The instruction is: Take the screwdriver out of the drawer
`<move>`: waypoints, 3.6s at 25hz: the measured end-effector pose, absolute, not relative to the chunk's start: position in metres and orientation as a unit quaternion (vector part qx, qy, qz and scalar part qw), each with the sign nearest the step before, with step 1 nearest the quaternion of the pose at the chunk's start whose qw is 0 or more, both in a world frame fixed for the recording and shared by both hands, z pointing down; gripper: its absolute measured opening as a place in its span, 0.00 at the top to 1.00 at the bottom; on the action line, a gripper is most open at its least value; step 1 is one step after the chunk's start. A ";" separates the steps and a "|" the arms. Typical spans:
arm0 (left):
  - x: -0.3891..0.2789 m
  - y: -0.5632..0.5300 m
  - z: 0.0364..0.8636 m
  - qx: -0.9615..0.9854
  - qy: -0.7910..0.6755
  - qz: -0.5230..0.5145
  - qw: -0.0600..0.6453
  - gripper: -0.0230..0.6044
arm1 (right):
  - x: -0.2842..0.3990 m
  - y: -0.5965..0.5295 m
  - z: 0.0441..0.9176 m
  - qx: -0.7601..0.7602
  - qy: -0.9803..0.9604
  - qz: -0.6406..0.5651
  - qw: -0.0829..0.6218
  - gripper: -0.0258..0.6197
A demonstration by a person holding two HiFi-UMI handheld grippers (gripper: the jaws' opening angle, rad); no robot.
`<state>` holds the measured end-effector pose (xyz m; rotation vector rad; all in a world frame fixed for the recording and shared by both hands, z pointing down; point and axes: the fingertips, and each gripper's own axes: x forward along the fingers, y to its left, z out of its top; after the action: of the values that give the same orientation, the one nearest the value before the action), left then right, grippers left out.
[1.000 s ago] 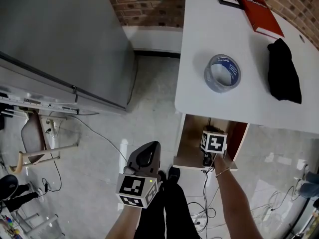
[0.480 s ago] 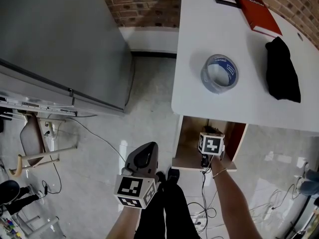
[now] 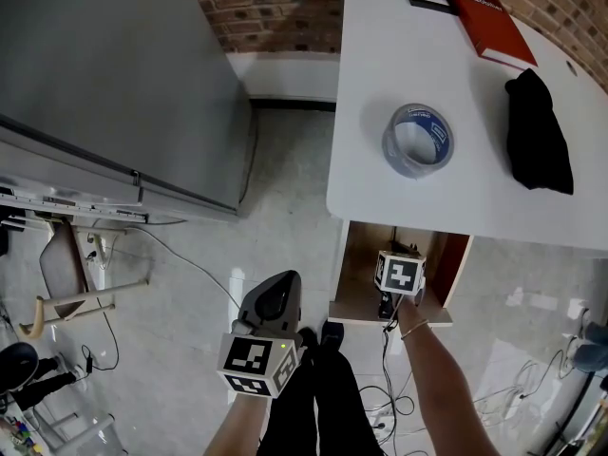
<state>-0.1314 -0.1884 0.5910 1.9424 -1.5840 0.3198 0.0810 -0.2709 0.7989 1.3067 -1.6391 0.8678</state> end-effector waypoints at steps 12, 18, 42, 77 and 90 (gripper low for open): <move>-0.128 -0.186 0.585 0.737 -0.593 0.120 0.301 0.98 | 0.082 -0.261 0.774 0.540 -0.666 0.366 0.361 0.94; -0.122 -0.184 0.571 0.744 -0.587 0.117 0.296 0.98 | 0.074 -0.248 0.742 0.546 -0.681 0.369 0.319 0.94; -0.090 -0.174 0.475 0.807 -0.531 0.101 0.239 0.98 | 0.063 -0.199 0.505 0.566 -0.760 0.274 0.163 0.94; -0.068 -0.111 0.384 0.854 -0.484 0.090 0.170 0.98 | 0.093 -0.080 0.342 0.614 -0.763 0.194 0.058 0.94; -0.078 -0.108 0.378 0.854 -0.486 0.087 0.166 0.98 | 0.088 -0.076 0.342 0.616 -0.761 0.194 0.060 0.94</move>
<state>-0.0778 -0.1081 0.3777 2.4316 -1.3834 0.2482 0.0879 -0.0760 0.3416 1.8656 -2.3046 0.5861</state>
